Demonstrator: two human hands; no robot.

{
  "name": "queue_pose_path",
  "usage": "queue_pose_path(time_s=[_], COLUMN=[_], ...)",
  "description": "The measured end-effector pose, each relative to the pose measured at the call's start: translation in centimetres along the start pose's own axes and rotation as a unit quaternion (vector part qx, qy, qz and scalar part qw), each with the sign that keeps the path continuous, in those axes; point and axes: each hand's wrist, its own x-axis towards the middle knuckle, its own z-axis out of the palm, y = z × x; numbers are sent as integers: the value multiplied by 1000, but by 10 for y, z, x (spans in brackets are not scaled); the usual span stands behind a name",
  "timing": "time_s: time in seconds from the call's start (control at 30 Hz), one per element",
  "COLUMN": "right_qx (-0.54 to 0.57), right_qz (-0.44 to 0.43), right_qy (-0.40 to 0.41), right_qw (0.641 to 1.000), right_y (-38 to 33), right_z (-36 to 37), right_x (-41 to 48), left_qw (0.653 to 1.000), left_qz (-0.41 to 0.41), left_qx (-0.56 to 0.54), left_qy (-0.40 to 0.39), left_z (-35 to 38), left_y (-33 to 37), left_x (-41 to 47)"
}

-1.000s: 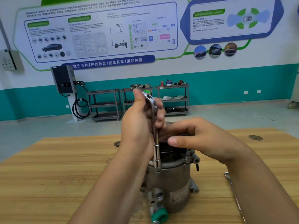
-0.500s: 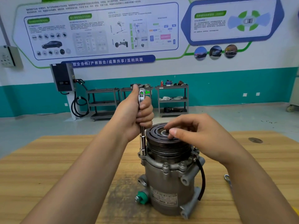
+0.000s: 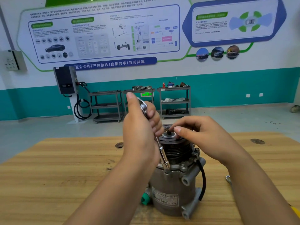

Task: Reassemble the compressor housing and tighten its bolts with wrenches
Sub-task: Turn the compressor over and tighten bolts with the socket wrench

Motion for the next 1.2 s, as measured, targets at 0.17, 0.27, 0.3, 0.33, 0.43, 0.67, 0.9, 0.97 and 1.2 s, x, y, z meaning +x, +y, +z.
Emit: queue_pose_path(time_s=[0.17, 0.27, 0.3, 0.33, 0.43, 0.67, 0.9, 0.97, 1.2], right_qx=[-2, 3, 3, 1, -3, 50, 42, 41, 35], right_qz=[-6, -6, -6, -8, -14, -28, -28, -31, -25], right_qy=[1, 4, 5, 5, 10, -86, -94, -94, -93], right_qw=[1000, 1000, 1000, 1000, 1000, 995, 994, 994, 995], right_y=[2, 2, 2, 2, 2, 0, 0, 1, 1], right_z=[0, 0, 0, 0, 1, -7, -6, -5, -4], right_x=[1, 1, 1, 2, 3, -1, -1, -1, -1], left_qw=[999, 999, 998, 998, 986, 959, 984, 986, 973], left_qz=[21, 13, 1, -20, -118, -186, -51, -22, 66], left_qx=[32, 46, 48, 47, 32, 15, 34, 49, 177], left_qy=[12, -13, -29, -47, -111, -212, -167, -157, -133], left_z=[3, 5, 5, 5, 4, -3, -2, -4, -4], left_y=[-8, -12, -12, -11, -6, -8, -18, -20, -20], left_x=[2, 4, 6, 8, 20, 28, 22, 22, 19])
